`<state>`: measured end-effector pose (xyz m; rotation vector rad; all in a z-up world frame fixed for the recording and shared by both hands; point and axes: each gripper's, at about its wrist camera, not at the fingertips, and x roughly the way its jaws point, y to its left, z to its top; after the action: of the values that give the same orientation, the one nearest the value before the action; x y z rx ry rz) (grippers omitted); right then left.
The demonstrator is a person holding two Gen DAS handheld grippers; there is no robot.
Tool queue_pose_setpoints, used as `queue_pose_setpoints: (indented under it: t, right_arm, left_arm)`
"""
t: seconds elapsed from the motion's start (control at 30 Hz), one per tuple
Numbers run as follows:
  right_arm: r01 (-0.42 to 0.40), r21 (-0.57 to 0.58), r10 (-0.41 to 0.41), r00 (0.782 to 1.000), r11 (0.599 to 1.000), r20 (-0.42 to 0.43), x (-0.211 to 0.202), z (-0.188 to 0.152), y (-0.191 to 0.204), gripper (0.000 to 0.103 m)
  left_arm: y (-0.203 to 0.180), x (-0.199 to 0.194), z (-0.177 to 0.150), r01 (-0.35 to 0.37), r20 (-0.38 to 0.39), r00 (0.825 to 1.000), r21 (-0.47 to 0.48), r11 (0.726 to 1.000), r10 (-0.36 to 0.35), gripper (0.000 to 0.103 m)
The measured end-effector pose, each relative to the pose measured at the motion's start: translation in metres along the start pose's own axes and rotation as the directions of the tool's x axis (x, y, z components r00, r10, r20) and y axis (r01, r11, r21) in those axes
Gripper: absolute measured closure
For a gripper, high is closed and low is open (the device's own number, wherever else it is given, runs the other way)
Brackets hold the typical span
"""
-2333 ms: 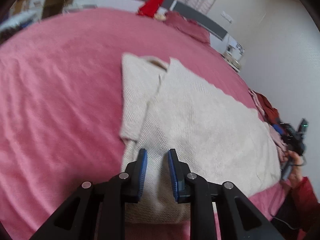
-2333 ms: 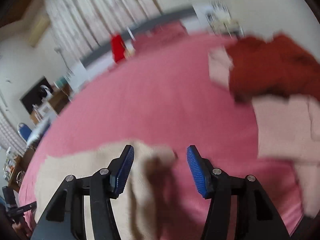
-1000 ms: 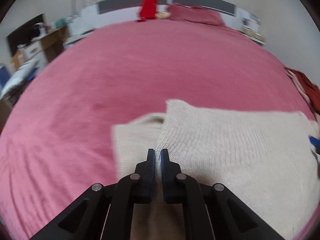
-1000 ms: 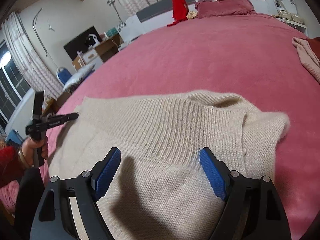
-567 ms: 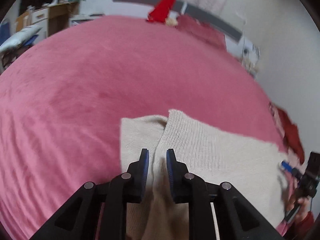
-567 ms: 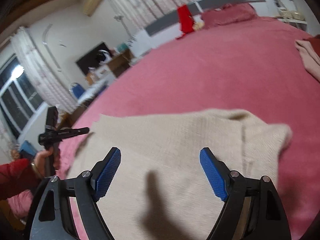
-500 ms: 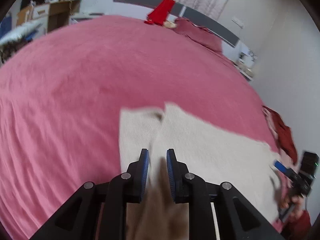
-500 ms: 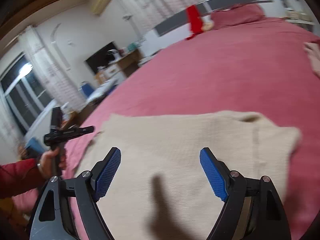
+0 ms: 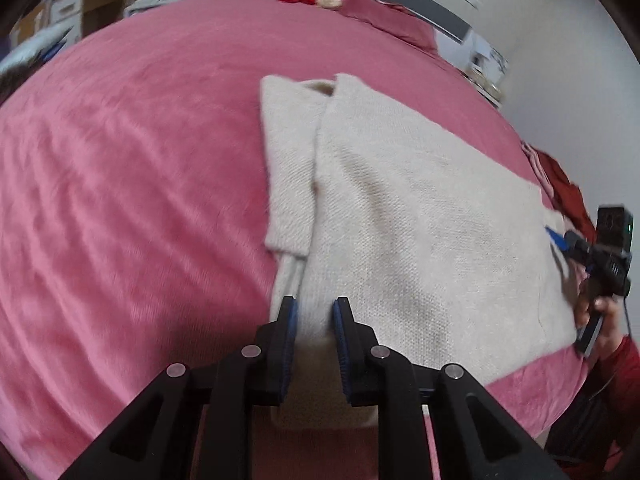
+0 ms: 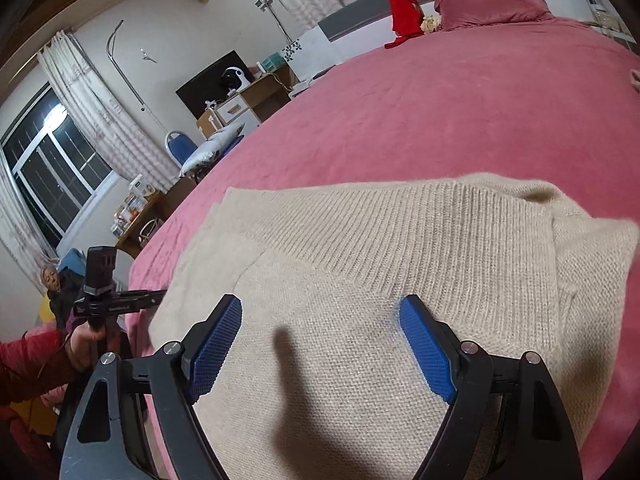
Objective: Fold clothes
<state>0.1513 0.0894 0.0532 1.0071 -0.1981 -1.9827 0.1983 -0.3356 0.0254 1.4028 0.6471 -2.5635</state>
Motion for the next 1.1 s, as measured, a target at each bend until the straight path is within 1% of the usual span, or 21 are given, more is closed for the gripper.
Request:
queue_pose_setpoints:
  t: [0.03,0.07,0.13,0.17,0.2,0.23,0.27,0.33,0.37,0.4,0.43,0.47,0.5,0.53,0.6,0.7,0.73,0.87,1.0,1.07,1.1]
  right_arm:
    - [0.005,-0.006,-0.005,1.000,1.000,-0.002,0.001,0.000,0.001,0.020]
    - [0.009,-0.014,-0.009,1.000,1.000,-0.005,0.002,0.000,0.002,0.020]
    - [0.014,-0.024,-0.014,1.000,1.000,-0.004,0.002,0.000,0.003,0.020]
    - [0.015,-0.025,-0.015,1.000,1.000,-0.002,0.002,0.000,0.003,0.020]
    - [0.015,-0.025,-0.015,1.000,1.000,0.000,0.002,0.001,0.003,0.020]
    - [0.015,-0.024,-0.015,1.000,1.000,0.001,0.002,0.001,0.003,0.020]
    - [0.016,-0.024,-0.016,1.000,1.000,0.003,0.003,0.000,0.002,0.020]
    - [0.019,-0.026,-0.019,1.000,0.999,0.002,0.003,0.000,0.002,0.020]
    - [0.019,-0.025,-0.019,1.000,1.000,0.002,0.003,0.000,0.002,0.020]
    - [0.018,-0.024,-0.018,1.000,1.000,0.003,0.003,-0.001,0.002,0.020]
    - [0.017,-0.022,-0.017,1.000,1.000,0.004,0.003,-0.001,0.002,0.020]
    - [0.016,-0.021,-0.016,1.000,1.000,0.004,0.002,-0.002,0.002,0.020]
    - [0.016,-0.020,-0.015,1.000,1.000,0.005,0.003,-0.002,0.002,0.020]
    - [0.014,-0.019,-0.014,1.000,1.000,0.006,0.002,-0.002,0.001,0.020]
    - [0.012,-0.017,-0.012,1.000,1.000,0.008,0.002,-0.003,0.001,0.020]
    - [0.003,-0.004,-0.002,1.000,1.000,0.011,0.002,-0.003,0.000,0.020]
    - [0.000,0.000,0.000,1.000,1.000,0.012,0.002,-0.003,0.000,0.020]
    - [-0.004,0.009,0.004,1.000,1.000,0.009,0.003,-0.003,0.000,0.020]
    - [-0.009,0.016,0.008,1.000,1.000,0.011,0.003,-0.005,0.002,0.020]
    - [-0.011,0.022,0.011,1.000,1.000,0.012,0.004,-0.006,0.002,0.020]
    - [-0.012,0.023,0.011,1.000,1.000,0.013,0.004,-0.006,0.003,0.020]
  left_arm:
    - [0.001,-0.002,-0.002,-0.004,-0.004,1.000,-0.012,1.000,0.004,0.091]
    - [0.003,-0.004,-0.003,-0.014,-0.010,1.000,-0.022,1.000,0.014,0.092]
    - [0.013,-0.009,0.000,-0.059,-0.004,0.998,-0.058,0.997,0.059,0.097]
    - [0.020,-0.014,0.002,-0.108,0.017,0.994,-0.077,0.991,0.110,0.099]
    - [0.026,-0.019,0.004,-0.170,0.032,0.984,-0.103,0.980,0.174,0.100]
    - [0.021,-0.026,-0.004,-0.213,0.026,0.976,-0.126,0.969,0.218,0.100]
    - [0.017,-0.031,-0.013,-0.238,0.001,0.971,-0.140,0.961,0.241,0.100]
    - [0.020,-0.030,-0.018,-0.233,-0.026,0.972,-0.165,0.959,0.232,0.101]
    - [0.021,-0.030,-0.020,-0.222,-0.031,0.975,-0.175,0.959,0.221,0.103]
    - [0.019,-0.032,-0.019,-0.173,-0.007,0.985,-0.188,0.967,0.175,0.103]
    - [0.013,-0.037,-0.015,-0.073,0.052,0.995,-0.195,0.978,0.085,0.098]
    - [0.005,-0.038,-0.008,-0.004,0.096,0.995,-0.184,0.983,0.022,0.093]
    - [-0.006,-0.035,0.000,0.000,0.106,0.994,-0.149,0.989,0.016,0.088]
    - [-0.017,-0.027,0.009,-0.025,0.100,0.994,-0.102,0.994,0.036,0.086]
    - [-0.036,-0.012,0.026,-0.077,0.087,0.993,-0.014,0.997,0.078,0.086]
    - [-0.054,0.014,0.044,-0.159,0.063,0.986,0.060,0.985,0.156,0.086]
    - [-0.055,0.016,0.043,-0.180,0.065,0.982,0.073,0.981,0.176,0.086]
    - [-0.053,0.017,0.035,-0.217,0.074,0.975,0.090,0.972,0.210,0.086]
    - [-0.049,0.011,0.029,-0.193,0.110,0.976,0.037,0.981,0.188,0.086]
    - [-0.048,0.004,0.026,-0.204,0.150,0.968,0.016,0.979,0.199,0.085]
    - [-0.049,0.001,0.025,-0.226,0.170,0.960,0.006,0.974,0.222,0.085]
